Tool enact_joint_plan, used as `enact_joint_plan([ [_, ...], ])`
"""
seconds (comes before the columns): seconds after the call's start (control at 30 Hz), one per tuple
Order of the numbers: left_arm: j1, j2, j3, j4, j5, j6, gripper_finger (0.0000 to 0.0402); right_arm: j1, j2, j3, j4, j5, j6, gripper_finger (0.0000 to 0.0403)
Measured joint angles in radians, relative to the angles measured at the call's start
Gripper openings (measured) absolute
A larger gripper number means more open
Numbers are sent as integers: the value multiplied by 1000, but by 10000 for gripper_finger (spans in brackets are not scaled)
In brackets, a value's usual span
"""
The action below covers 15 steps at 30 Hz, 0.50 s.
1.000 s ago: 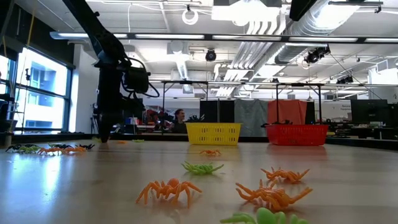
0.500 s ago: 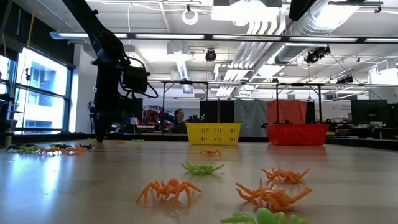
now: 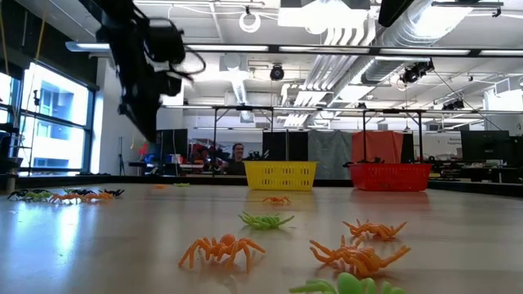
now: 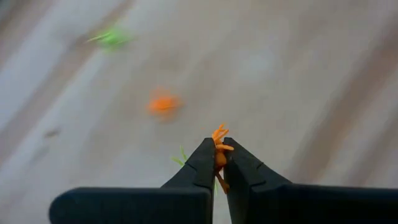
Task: Sort Halloween decoration
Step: Put the orange spider toy into the blue bin
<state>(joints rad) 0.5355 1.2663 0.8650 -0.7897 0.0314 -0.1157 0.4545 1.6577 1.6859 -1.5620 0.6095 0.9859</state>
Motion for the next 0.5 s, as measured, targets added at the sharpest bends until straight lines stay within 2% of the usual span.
enact_joint_plan([
  [0.1,-77,-68,1,31,62,-68,3,0,0,0,0,19,-7,83],
  [0.3,-278,-141,2,55,111,-247,3,0,0,0,0,30,-20,83],
  [0.5,-571,-158,2,54,152,-536,3,0,0,0,0,26,-21,83],
])
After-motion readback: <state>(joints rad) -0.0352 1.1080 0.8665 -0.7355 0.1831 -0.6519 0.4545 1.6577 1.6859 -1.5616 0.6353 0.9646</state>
